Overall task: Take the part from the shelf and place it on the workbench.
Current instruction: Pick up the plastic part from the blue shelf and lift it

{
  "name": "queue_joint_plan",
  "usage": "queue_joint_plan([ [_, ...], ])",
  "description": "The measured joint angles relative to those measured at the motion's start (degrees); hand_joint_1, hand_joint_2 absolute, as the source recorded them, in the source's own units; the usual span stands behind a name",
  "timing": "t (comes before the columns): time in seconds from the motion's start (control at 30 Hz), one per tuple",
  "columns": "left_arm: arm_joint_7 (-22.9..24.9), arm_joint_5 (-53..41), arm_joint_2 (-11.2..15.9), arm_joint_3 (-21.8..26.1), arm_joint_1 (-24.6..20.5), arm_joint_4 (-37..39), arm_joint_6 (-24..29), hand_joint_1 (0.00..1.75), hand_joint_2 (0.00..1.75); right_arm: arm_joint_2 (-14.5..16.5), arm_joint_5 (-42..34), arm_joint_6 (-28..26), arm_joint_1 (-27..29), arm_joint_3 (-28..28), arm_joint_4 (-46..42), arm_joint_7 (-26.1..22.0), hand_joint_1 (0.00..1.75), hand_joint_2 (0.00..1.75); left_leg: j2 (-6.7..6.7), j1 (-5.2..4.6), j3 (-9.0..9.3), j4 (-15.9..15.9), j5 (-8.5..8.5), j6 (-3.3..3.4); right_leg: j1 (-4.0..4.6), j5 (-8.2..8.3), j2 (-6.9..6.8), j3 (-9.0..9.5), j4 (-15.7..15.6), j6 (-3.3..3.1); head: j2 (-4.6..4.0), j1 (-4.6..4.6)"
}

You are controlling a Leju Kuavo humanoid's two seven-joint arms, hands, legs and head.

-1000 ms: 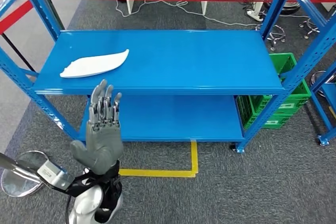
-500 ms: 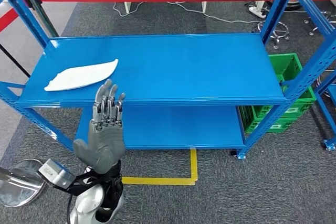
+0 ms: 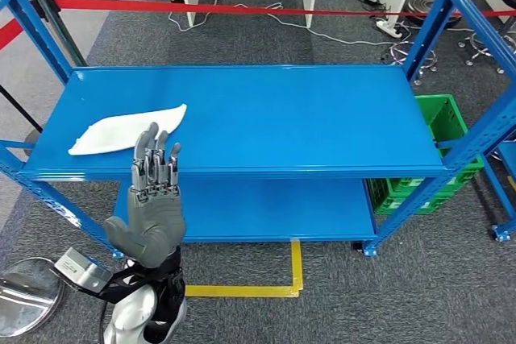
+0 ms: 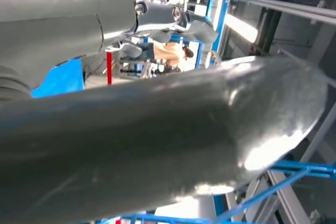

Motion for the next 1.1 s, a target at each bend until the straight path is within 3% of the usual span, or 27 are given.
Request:
queue_joint_plan([
  [0.03, 0.0, -0.3, 0.0, 0.0, 0.0, 0.0, 0.3, 0.00, 0.00, 0.0, 0.1, 0.0, 0.0, 0.0, 0.0, -0.2, 0.00, 0.00, 0.02, 0.07, 0.28, -0.1, -0.10, 0.32, 0.01, -1.17, -0.06, -0.75, 2.0, 0.18, 0.00, 0.06],
  [0.1, 0.0, -0.6, 0.0, 0.0, 0.0, -0.1, 0.7, 0.00, 0.00, 0.0, 0.1, 0.1, -0.1, 0.0, 0.0, -0.3, 0.00, 0.00, 0.07, -0.01, 0.67, -0.1, -0.45, 0.87, 0.04, -4.41, -0.14, -4.29, 8.9, 0.38, 0.00, 0.14],
  [0.17, 0.0, -1.0, 0.0, 0.0, 0.0, -0.1, 1.3, 0.00, 0.00, 0.0, 0.2, 0.2, 0.0, -0.1, 0.0, -0.3, 0.00, 0.00, 0.00, -0.15, 0.97, -0.1, -0.78, 1.14, 0.05, -5.65, -0.14, -7.60, 14.2, 0.45, 0.00, 0.15],
  [0.2, 0.0, -1.3, 0.0, 0.0, 0.0, -0.1, 1.7, 0.00, 0.00, 0.0, 0.2, 0.2, 0.0, -0.2, 0.0, -0.3, 0.00, 0.00, -0.07, -0.19, 1.17, -0.1, -0.95, 1.16, 0.06, -4.67, -0.14, -7.95, 14.0, 0.40, 0.00, 0.15],
  [0.23, 0.0, -1.5, 0.0, 0.0, 0.0, -0.1, 2.1, 0.00, 0.00, 0.0, 0.2, 0.2, -0.1, -0.2, 0.0, -0.3, 0.00, 0.00, -0.16, -0.20, 1.43, -0.1, -1.13, 1.11, 0.07, -2.79, -0.14, -7.26, 11.8, 0.30, 0.00, 0.15],
  [0.3, 0.0, -1.7, 0.0, 0.0, 0.0, -0.1, 2.6, 0.00, 0.00, 0.0, 0.3, 0.2, -0.2, -0.3, 0.0, -0.3, 0.00, 0.00, -0.29, -0.32, 2.01, 0.0, -1.57, 0.77, 0.14, 1.38, -0.15, -4.15, 4.4, -0.03, 0.00, 0.15],
  [0.33, 0.0, -2.0, 0.0, 0.0, 0.0, -0.1, 3.0, 0.00, 0.00, 0.0, 0.3, 0.2, -0.2, -0.3, 0.0, -0.3, 0.00, 0.00, -0.34, -0.42, 2.19, 0.1, -1.74, 0.50, 0.18, 2.65, -0.13, -2.81, 1.6, -0.25, 0.00, 0.11],
  [0.37, 0.0, -2.3, 0.1, 0.0, 0.0, -0.1, 3.5, 0.00, 0.00, 0.0, 0.4, 0.2, -0.2, -0.4, 0.0, -0.3, 0.00, 0.00, -0.38, -0.49, 2.28, 0.1, -1.85, 0.22, 0.26, 3.21, -0.08, -2.02, -0.1, -0.47, 0.00, 0.08],
  [0.5, 0.0, -3.7, 0.1, 0.1, 0.0, -0.1, 5.3, 0.00, 0.00, 0.0, 0.8, 0.2, -0.2, -0.8, 0.0, -0.3, 0.00, 0.00, -0.32, -0.32, 2.15, 0.4, -2.37, -1.06, 0.30, 3.53, 0.03, -1.57, -1.1, -1.64, 0.00, -0.03],
  [0.57, 0.0, -3.8, 0.2, 0.1, 0.0, -0.1, 5.5, 0.00, 0.00, 0.0, 0.5, 0.3, -0.2, -1.0, 0.0, -0.2, 0.00, 0.00, -0.20, -0.24, 0.17, 4.6, -4.88, -1.73, 0.04, 3.62, -0.07, -1.35, -1.4, -2.12, 0.00, -0.26],
  [0.63, 0.0, -3.7, 0.3, 0.1, 0.0, -0.1, 5.6, 0.00, 0.00, 0.0, -0.2, 0.2, -0.3, -1.3, 0.0, -0.2, 0.00, 0.00, -0.15, -0.11, -3.51, 11.7, -8.05, -2.15, 0.00, 3.52, -0.15, -1.32, -1.4, -2.34, 0.00, -0.38],
  [0.67, 0.0, -3.6, 0.3, 0.1, 0.1, -0.1, 5.6, 0.00, 0.00, 0.0, -0.6, 0.2, -0.3, -1.5, 0.0, -0.1, 0.00, 0.00, -0.14, -0.04, -4.89, 14.2, -8.63, -2.27, -0.01, 3.48, -0.17, -1.29, -1.4, -2.36, 0.00, -0.38],
  [0.7, 0.0, -3.4, 0.3, 0.1, 0.1, -0.1, 5.5, 0.00, 0.00, 0.0, -1.0, 0.2, -0.3, -1.9, 0.0, -0.2, 0.00, 0.00, -0.13, 0.04, -5.38, 14.9, -8.19, -2.33, -0.03, 3.44, -0.17, -1.24, -1.4, -2.35, 0.00, -0.38],
  [0.73, 0.0, -3.2, 0.3, 0.1, 0.1, -0.1, 5.5, 0.00, 0.00, 0.0, -1.3, 0.1, -0.3, -2.2, 0.0, -0.2, 0.00, 0.00, -0.11, 0.12, -4.81, 13.5, -6.76, -2.36, -0.09, 3.38, -0.14, -1.14, -1.4, -2.28, 0.00, -0.38],
  [0.8, 0.0, -2.9, 0.3, 0.0, 0.1, -0.1, 5.4, 0.00, 0.00, 0.0, -1.7, -0.4, -0.3, -2.8, 0.0, -0.2, 0.00, 0.00, 0.05, 0.29, -1.39, 6.7, -3.02, -2.43, -0.17, 3.18, -0.01, -0.89, -1.4, -1.90, 0.00, -0.40],
  [0.83, 0.0, -2.9, 0.3, 0.0, 0.1, -0.1, 5.4, 0.00, 0.00, 0.0, -1.8, -0.7, -0.3, -3.0, 0.0, -0.3, 0.00, 0.00, 0.04, 0.35, 0.34, 3.4, -1.93, -2.28, -0.11, 3.01, 0.08, -0.85, -1.3, -1.58, 0.00, -0.51],
  [0.9, 0.0, -2.8, 0.2, 0.0, 0.1, -0.1, 5.4, 0.00, 0.00, 0.0, -1.9, -1.1, -0.3, -3.4, 0.0, -0.3, 0.00, 0.00, -0.06, 0.31, 1.94, 0.2, -1.54, -1.64, 0.08, 2.84, 0.14, -0.80, -1.3, -0.85, 0.00, -0.56],
  [1.0, 0.0, -2.5, 0.1, 0.0, 0.1, -0.1, 5.4, 0.00, 0.00, 0.0, -2.2, -1.4, -0.3, -4.0, 0.0, -0.4, 0.00, 0.00, -0.20, 0.26, 2.13, -0.2, -1.61, -0.23, -0.06, 2.36, 0.00, -0.80, -1.1, 0.12, 0.00, -0.39],
  [1.03, 0.0, -2.5, 0.1, 0.0, 0.1, -0.2, 5.4, 0.00, 0.00, 0.0, -2.3, -1.4, -0.3, -4.1, 0.0, -0.5, 0.00, 0.00, -0.19, 0.31, 2.24, -0.3, -1.59, 0.14, -0.08, 1.44, -0.08, -1.38, 0.2, 0.33, 0.00, -0.20],
  [1.1, 0.0, -2.8, 0.1, -0.1, 0.1, -0.2, 5.8, 0.00, 0.00, 0.0, -2.4, -1.3, -0.3, -4.4, 0.0, -0.7, 0.00, 0.00, -0.14, 0.24, 2.37, -0.3, -1.65, 0.64, -0.05, -1.86, -0.20, -4.31, 6.5, 0.51, 0.00, 0.15],
])
